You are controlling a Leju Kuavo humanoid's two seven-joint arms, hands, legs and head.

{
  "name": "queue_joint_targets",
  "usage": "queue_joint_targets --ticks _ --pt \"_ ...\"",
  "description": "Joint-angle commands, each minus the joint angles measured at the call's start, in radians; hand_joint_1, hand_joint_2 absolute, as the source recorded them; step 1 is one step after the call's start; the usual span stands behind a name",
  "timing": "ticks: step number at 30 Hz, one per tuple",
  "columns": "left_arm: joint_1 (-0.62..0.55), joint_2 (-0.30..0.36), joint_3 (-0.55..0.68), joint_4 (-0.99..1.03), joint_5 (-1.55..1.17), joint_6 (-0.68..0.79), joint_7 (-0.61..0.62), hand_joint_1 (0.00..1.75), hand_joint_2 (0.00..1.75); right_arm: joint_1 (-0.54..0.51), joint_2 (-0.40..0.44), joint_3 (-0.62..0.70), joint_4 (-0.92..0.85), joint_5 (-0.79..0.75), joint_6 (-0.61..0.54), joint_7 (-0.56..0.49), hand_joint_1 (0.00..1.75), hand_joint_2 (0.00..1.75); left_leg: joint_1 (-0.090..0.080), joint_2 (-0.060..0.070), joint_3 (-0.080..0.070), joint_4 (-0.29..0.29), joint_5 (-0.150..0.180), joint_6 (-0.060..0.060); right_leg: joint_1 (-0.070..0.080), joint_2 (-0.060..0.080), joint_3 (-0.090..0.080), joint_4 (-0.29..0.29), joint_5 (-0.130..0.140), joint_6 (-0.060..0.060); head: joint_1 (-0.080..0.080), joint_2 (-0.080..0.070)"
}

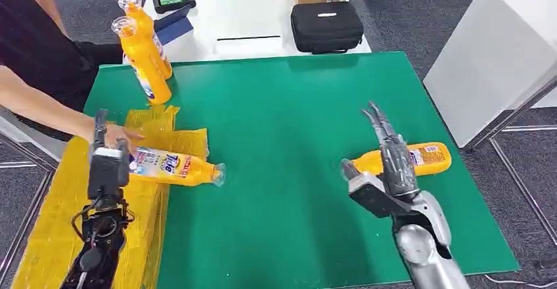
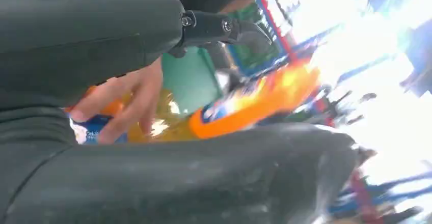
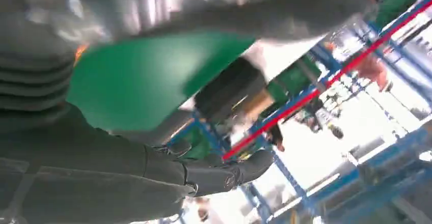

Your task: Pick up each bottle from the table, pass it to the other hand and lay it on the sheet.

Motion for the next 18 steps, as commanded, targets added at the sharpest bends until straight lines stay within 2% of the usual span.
queue_joint_targets --ticks 1,5,9,12,14,18 --pt "0.099 -0.013 0.026 -0.218 0.084 0.026 -0.048 0.0 0.0 0.151 -0.159 -0.216 -0.085 0.072 0.139 0.016 0.0 1.75 0.0 -0.004 0.002 0.001 -0.001 0.0 0.0 -0.005 0.003 0.0 -0.003 0.0 0.0 0.0" --pt "0.129 -0.019 0.027 -0.235 0.127 0.008 -0.055 0.0 0.0 0.208 -0.257 -0.343 -0.088 0.134 0.243 0.078 0.0 1.75 -0.002 -0.004 0.002 0.0 -0.002 0.001 -0.001 -0.004 0.003 0.0 -0.003 0.001 0.0 0.0" --pt "0.127 -0.022 0.028 -0.229 0.132 0.004 -0.057 0.0 0.0 0.202 -0.266 -0.387 -0.075 0.129 0.28 0.06 0.0 1.75 -0.003 -0.002 0.002 0.0 -0.002 0.002 -0.003 -0.003 0.003 0.0 -0.002 0.001 0.0 0.0" --pt "0.106 -0.026 0.023 -0.207 0.139 -0.009 -0.051 0.0 0.0 0.18 -0.288 -0.385 -0.034 0.152 0.307 0.09 0.0 1.75 -0.003 -0.001 0.005 0.0 -0.004 0.002 -0.003 -0.002 0.006 0.0 -0.003 0.001 0.0 0.0" --pt "0.098 -0.032 0.015 -0.193 0.146 -0.017 -0.048 0.0 0.0 0.171 -0.308 -0.373 0.025 0.272 0.274 0.133 0.0 1.75 -0.003 -0.001 0.006 0.0 -0.004 0.002 -0.003 -0.002 0.007 0.0 -0.003 0.001 0.0 0.0" --pt "0.081 -0.04 0.001 -0.179 0.154 -0.022 -0.045 0.0 0.0 0.115 -0.303 -0.325 0.105 0.392 0.222 0.178 0.0 1.75 -0.003 -0.002 0.007 -0.001 -0.003 0.002 -0.002 -0.003 0.008 -0.002 -0.002 0.001 0.0 0.0"
